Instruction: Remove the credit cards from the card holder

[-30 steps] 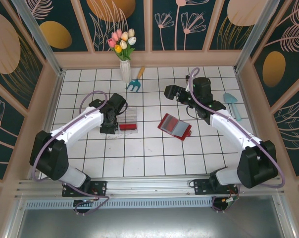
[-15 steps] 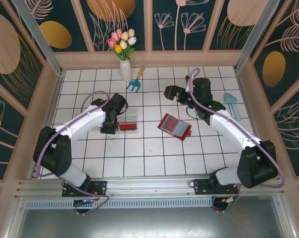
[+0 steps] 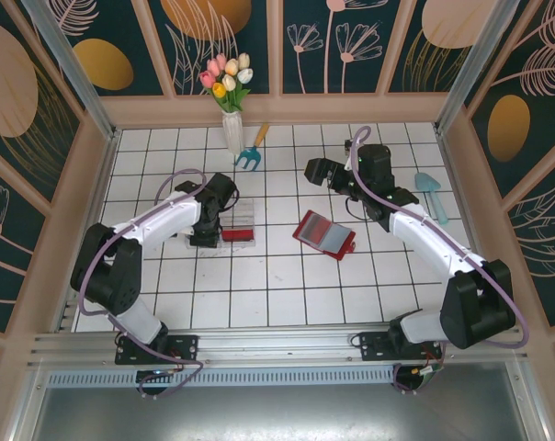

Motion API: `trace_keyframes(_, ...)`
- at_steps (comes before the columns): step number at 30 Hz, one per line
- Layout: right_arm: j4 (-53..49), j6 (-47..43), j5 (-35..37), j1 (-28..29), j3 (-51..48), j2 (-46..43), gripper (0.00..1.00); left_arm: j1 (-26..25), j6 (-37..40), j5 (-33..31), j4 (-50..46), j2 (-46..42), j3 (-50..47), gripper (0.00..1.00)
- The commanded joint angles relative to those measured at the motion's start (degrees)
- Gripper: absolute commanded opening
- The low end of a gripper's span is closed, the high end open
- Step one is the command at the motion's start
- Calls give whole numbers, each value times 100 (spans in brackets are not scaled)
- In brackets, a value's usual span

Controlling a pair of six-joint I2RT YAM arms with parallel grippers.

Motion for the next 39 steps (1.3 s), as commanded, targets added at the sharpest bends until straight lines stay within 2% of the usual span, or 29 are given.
trace_keyframes(1,214,45,-58,14,-43,62,99,76,-629,107,-52,173,217,0)
trace_keyframes(7,240,56,-76,7,-39,121,99,120,-536,193,5,256,242,2)
trace_keyframes(9,233,65,-85,7,-38,130,99,138,-518,194,5,254,232,23)
trace_keyframes(10,242,62,-85,-3,-29,137,99,146,-509,189,0,257,232,29)
trace_keyframes(22,214,89,-107,-9,-1,194,99,223,-141,-56,10,256,405,35)
trace_keyframes(27,72,97,-38,-6,44,160,99,226,938,-377,338,129,633,40)
trace_keyframes(30,-111,119,53,6,26,86,99,228,1965,-523,788,-41,640,40)
trace_keyframes(33,-312,255,167,2,-97,-36,97,226,3391,-427,1313,-114,722,32)
trace_keyframes(36,-430,460,261,6,-384,-201,87,207,4570,13,1957,-149,698,29)
trace_keyframes(39,-312,776,192,-35,-877,-460,69,187,5322,552,2624,-137,558,27)
